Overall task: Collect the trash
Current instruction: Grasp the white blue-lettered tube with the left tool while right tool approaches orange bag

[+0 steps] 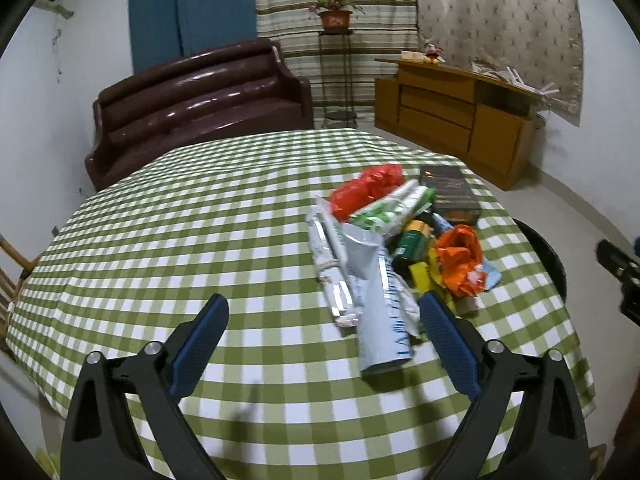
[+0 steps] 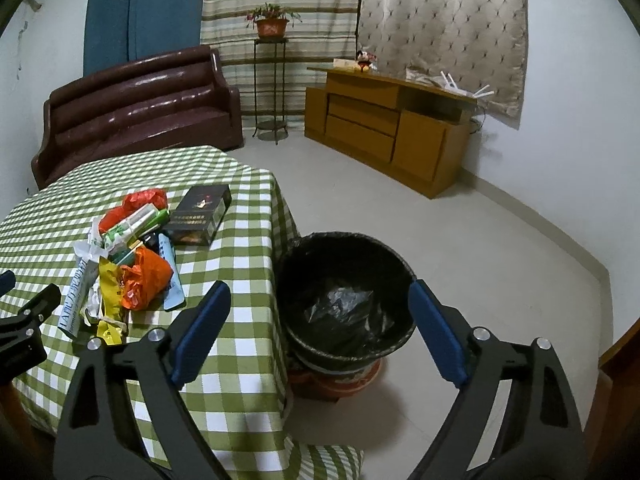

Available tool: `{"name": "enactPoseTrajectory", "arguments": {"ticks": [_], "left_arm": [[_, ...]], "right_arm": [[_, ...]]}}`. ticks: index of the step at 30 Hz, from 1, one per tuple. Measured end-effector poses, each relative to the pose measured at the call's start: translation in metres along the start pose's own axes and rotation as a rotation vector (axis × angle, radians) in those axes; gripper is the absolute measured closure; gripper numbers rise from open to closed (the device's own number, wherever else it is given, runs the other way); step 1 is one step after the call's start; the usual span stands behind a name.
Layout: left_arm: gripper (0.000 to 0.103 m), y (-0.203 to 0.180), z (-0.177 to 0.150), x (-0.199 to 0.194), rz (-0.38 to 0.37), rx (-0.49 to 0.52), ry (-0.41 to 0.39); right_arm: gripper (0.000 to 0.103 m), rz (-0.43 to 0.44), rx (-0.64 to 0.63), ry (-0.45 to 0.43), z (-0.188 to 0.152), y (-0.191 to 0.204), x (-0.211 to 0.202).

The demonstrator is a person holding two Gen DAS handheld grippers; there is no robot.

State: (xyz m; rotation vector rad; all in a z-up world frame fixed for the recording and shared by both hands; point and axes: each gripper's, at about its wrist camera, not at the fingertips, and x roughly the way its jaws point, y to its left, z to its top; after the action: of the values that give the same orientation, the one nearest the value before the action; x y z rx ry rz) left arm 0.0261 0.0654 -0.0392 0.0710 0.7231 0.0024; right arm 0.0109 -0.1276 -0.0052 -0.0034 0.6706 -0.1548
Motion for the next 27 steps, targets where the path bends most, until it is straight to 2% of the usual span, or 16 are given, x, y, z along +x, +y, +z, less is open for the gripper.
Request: {"name": "enactPoseTrajectory", "arguments": {"ticks": [2,5,10,14,16,20,27], "left_arm": [[0.034,-0.008,-0.002,0.005,-0.013,0.024,0.014],[0.041,-0.011,-0.005,0.016,-0.049,0.022,0.056],[0.056,-0.013,-0.006,0.022,-0.076,0.033,0.066],[0.082,-0.012,-0.006,0.024,-0.15,0.017,0.083],[0.085,-0.011,-0.005,0.022,-0.15,0.02,0.077],[0.089,-0.008,-0.005,0.014,-0.156,0.016,0.059],[0.09,0.015,-0.005,-0.009,-0.138,-0.007,0.029]], "right_arm": [[0.016,0.001,0.0,0.005,0.0,0.001,0.002],[0.016,0.002,0.0,0.01,-0.002,0.002,0.004],[0.016,0.005,0.006,0.026,-0.004,0.001,0.011],[0.018,0.011,0.006,0.036,-0.006,0.001,0.013],[0.024,0.012,0.004,0.04,-0.007,0.001,0.015],[0.024,0.019,0.001,0.045,-0.007,0.004,0.014],[0.025,0.052,-0.014,0.037,-0.004,0.016,0.01]]}}
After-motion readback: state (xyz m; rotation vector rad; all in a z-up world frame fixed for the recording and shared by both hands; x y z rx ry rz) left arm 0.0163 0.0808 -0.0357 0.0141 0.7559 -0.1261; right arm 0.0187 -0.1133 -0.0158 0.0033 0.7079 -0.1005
